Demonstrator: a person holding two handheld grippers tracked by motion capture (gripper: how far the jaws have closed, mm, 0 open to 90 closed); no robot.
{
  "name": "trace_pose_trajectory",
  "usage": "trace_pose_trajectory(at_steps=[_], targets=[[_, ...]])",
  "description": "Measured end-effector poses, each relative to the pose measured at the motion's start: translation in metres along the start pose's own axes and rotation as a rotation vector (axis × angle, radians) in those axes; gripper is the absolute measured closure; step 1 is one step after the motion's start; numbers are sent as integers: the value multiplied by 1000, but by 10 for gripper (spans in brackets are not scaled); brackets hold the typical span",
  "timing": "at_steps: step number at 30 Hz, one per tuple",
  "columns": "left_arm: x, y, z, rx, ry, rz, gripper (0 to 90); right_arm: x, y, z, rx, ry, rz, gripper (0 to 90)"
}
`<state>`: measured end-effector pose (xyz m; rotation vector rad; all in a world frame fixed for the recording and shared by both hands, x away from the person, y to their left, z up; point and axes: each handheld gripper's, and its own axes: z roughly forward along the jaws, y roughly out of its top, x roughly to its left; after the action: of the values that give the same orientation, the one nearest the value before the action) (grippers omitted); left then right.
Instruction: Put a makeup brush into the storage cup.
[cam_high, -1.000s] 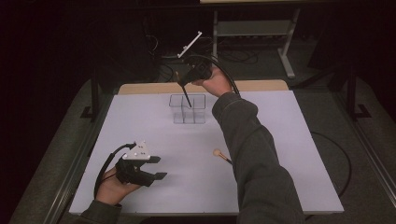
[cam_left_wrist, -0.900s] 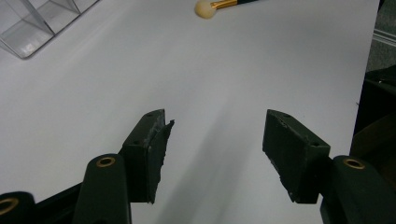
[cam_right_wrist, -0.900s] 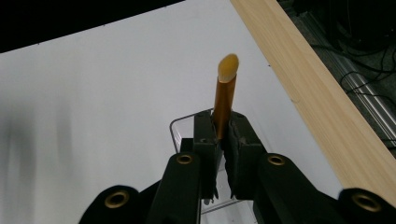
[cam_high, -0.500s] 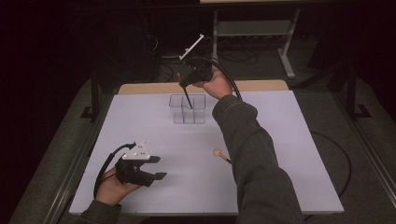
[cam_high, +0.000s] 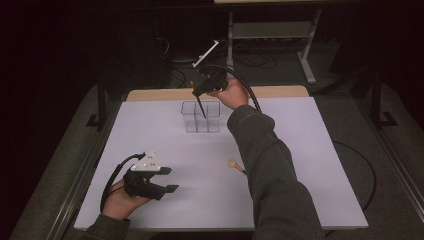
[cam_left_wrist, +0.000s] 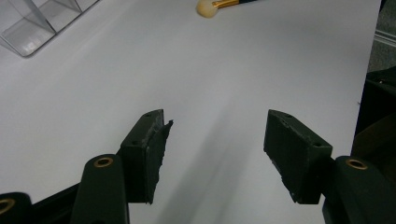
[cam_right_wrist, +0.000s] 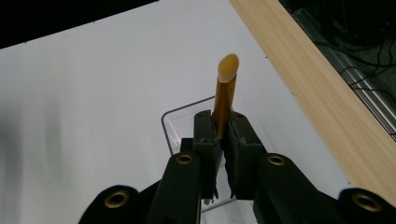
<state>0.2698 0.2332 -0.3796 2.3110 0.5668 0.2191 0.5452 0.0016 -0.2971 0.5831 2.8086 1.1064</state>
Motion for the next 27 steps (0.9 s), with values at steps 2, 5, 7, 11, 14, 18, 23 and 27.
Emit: trace_pose_trajectory(at_steps=[2, 5, 7, 11, 14, 18, 23, 27], targets=[[0, 0, 0, -2, -1, 4, 381, 0, -2, 1, -3, -6, 1, 825], [2, 0, -1, 1, -5, 8, 374, 0, -5, 3, 2, -9, 9, 824], [1, 0, -1, 1, -5, 5, 373, 0, -7, 5, -1, -5, 16, 825], [1, 0, 0, -3, -6, -1, 372, 0, -10, 7, 4, -1, 14, 824], [1, 0, 1, -4, -9, -1, 369, 2, -11, 8, 0, -5, 18, 824], [1, 0, 1, 2, -10, 0, 367, 1, -16, 10, 3, -8, 21, 824], [1, 0, 2, 3, -11, 1, 367, 1, -21, 13, 2, -6, 27, 823], [1, 0, 3, 3, -11, 1, 367, 2, -21, 16, 7, -8, 17, 823]])
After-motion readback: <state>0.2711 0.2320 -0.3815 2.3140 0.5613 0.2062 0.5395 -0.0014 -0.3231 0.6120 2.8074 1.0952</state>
